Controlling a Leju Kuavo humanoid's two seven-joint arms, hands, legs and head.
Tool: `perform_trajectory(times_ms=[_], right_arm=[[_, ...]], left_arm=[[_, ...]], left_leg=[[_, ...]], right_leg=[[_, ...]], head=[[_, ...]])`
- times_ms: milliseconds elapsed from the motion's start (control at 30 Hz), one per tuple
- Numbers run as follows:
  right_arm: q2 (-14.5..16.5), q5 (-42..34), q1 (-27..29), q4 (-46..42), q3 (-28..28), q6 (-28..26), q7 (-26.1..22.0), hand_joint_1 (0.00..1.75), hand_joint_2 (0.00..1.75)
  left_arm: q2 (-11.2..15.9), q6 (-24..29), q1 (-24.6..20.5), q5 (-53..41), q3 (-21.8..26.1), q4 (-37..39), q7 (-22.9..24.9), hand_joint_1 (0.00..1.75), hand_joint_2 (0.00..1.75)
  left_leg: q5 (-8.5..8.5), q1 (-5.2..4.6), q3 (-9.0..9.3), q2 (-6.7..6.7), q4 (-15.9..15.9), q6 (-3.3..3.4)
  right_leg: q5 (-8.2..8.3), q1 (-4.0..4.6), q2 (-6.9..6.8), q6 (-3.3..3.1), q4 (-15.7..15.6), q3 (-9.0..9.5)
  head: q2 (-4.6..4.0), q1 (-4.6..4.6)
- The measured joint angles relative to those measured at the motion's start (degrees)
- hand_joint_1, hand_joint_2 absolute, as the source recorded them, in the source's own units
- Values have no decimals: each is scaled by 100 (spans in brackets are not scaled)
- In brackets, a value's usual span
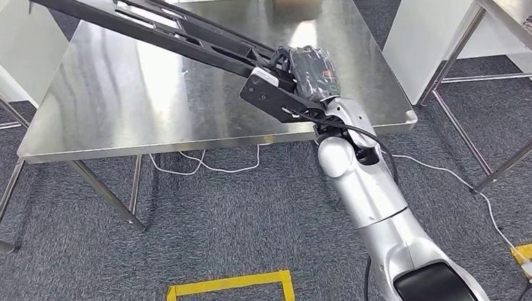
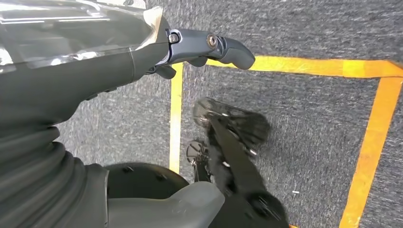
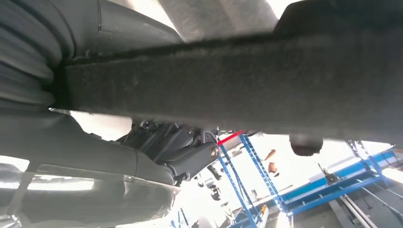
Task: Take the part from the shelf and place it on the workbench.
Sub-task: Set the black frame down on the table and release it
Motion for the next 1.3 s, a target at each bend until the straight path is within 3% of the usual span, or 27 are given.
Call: perform_trajectory(times_ms=[67, 133, 167, 200, 267, 333, 400, 467, 500, 533, 567, 600, 633, 667, 700, 767, 833, 867, 967, 1000, 1033, 1067, 1133, 1200, 1300], right_arm=[[-1, -6, 2, 23, 3, -1, -7, 175, 175], [-5, -16, -2, 35, 3, -2, -14, 175, 175], [-7, -21, -4, 41, 3, -3, -16, 175, 175], [-10, -26, -2, 46, 2, -4, -16, 175, 175], [-15, -28, 0, 50, -1, -6, -16, 175, 175], [-27, -28, -17, 50, -4, -7, -19, 175, 175], [-48, -38, -39, 54, -5, -7, -23, 175, 175], [-79, -48, -21, 72, -5, -7, -25, 175, 175], [-97, -49, -1, 86, -4, -7, -26, 175, 175], [-114, -50, 16, 99, -2, -7, -28, 175, 175], [-129, -51, 26, 110, 0, -7, -31, 175, 175], [-146, -54, 35, 120, 1, -7, -33, 175, 175], [-166, -57, 42, 134, 4, -7, -35, 175, 175], [-178, -61, 49, 148, 9, -6, -36, 175, 175], [-190, -64, 61, 160, 10, -7, -37, 175, 175], [-196, -60, 72, 171, 10, -7, -37, 175, 175], [-196, -55, 66, 169, 5, -7, -39, 175, 175], [-192, -57, 58, 169, 7, -7, -44, 175, 175], [-195, -69, 68, 175, 9, -7, -55, 175, 175], [-199, -76, 81, 181, 10, -7, -53, 175, 175], [-203, -86, 91, 185, 13, -7, -51, 175, 175], [-204, -98, 95, 188, 16, -7, -50, 175, 175], [-204, -121, 93, 189, 22, -8, -42, 175, 175], [-207, -130, 95, 189, 26, -14, -13, 175, 175], [-207, -28, 101, 175, 35, -34, 79, 175, 175]], left_arm=[[-1, -1, 11, 2, 12, 0, 4, 0, 175], [16, -1, 12, 2, 19, 1, 8, 0, 175], [25, 0, 10, 2, 20, -1, 11, 0, 175], [34, 2, 10, 2, 22, -2, 15, 0, 175], [32, 4, 11, 1, 24, -3, 20, 0, 175], [25, 3, 12, 1, 29, -2, 25, 0, 175], [15, 3, -1, 0, 34, -2, 29, 0, 175], [-4, 1, -10, -5, 35, -2, 33, 0, 175], [-14, 0, -6, -10, 35, -2, 37, 0, 175], [-23, -1, 1, -18, 35, -1, 39, 0, 175], [-28, -2, 8, -25, 36, -1, 42, 0, 175], [-30, -2, 17, -33, 37, 0, 44, 0, 175], [-25, -2, 24, -39, 37, 0, 45, 0, 175], [-19, -2, 28, -43, 38, 0, 45, 0, 175], [-14, -2, 29, -46, 38, 0, 46, 0, 175], [-10, -2, 27, -48, 38, -1, 47, 0, 175], [-14, -2, 23, -49, 38, -1, 45, 0, 175], [-15, -2, 16, -50, 38, -1, 45, 0, 175], [-19, -2, 0, -55, 38, 0, 44, 0, 175], [-20, 2, 4, -59, 38, 0, 44, 0, 175], [-20, 8, 9, -63, 38, 0, 44, 0, 175], [-20, 15, 13, -67, 38, 0, 44, 0, 175], [-14, 30, 15, -70, 38, 0, 44, 0, 175], [-6, 35, 12, -72, 38, 0, 44, 0, 175], [-3, 35, 10, -89, 38, -2, 36, 0, 175]], left_leg=[[343, -77, 60, -2, -495, 167], [856, -213, 281, -50, -1190, 438], [1000, -274, 381, -77, -1414, 546], [1065, -320, 465, -101, -1561, 621], [1032, -344, 689, -98, -1792, 697], [1023, -319, 934, -83, -1992, 751], [971, -286, 1092, -81, -2069, 738], [861, -254, 1189, -101, -2067, 666], [796, -232, 1242, -116, -2057, 611], [727, -201, 1296, -130, -2037, 551], [646, -163, 1346, -140, -1998, 484], [553, -131, 1387, -150, -1938, 413], [458, -112, 1412, -157, -1861, 346], [373, -106, 1401, -161, -1784, 290], [305, -108, 1383, -158, -1718, 248], [219, -101, 1347, -145, -1645, 199], [181, -75, 1247, -86, -1434, 141], [144, -62, 1099, -49, -1189, 105], [-151, -42, 364, 19, -150, 20], [-202, -42, 170, 22, 16, 29], [-145, -46, 73, 23, -12, 59], [37, -56, 69, 22, -227, 110], [650, -118, 249, 17, -989, 279], [991, -187, 427, 17, -1508, 416], [995, -214, 571, 1, -1665, 464]], right_leg=[[-108, 72, 4, -20, -9, 148], [-213, 114, 9, -25, -51, 293], [-250, 108, 13, -12, -99, 356], [-258, 100, 14, 10, -135, 419], [-210, 93, 7, 105, -173, 505], [-160, 99, 0, 169, 84, 420], [-243, 79, 0, 179, 706, 36], [-508, 23, 0, 195, 1209, -439], [-611, -18, -2, 228, 1236, -591], [-612, -63, -5, 297, 1093, -658], [-458, -115, -10, 413, 782, -646], [-150, -164, -40, 551, 441, -596], [117, -182, -73, 643, 170, -559], [317, -185, -96, 632, 5, -517], [419, -176, -112, 559, -18, -516], [354, -166, -83, 334, 35, -498], [306, -181, -56, 247, 43, -441], [276, -185, -47, 209, 36, -394], [164, -168, -40, 144, 28, -255], [120, -158, -37, 140, 28, -201], [76, -146, -31, 136, 26, -142], [29, -130, -23, 135, 22, -80], [-60, -102, -9, 136, 2, 51], [-121, -86, -4, 161, -44, 132], [-169, -71, -10, 225, -139, 189]], head=[[1, -1], [1, 30], [1, 51], [2, 59], [1, 47], [0, 36], [0, 41], [0, 48], [0, 48], [0, 48], [0, 50], [0, 52], [0, 65], [0, 70], [1, 65], [2, 43], [1, 24], [0, 19], [1, 10], [1, 9], [0, 9], [1, 9], [1, 16], [1, 19], [0, 14]])
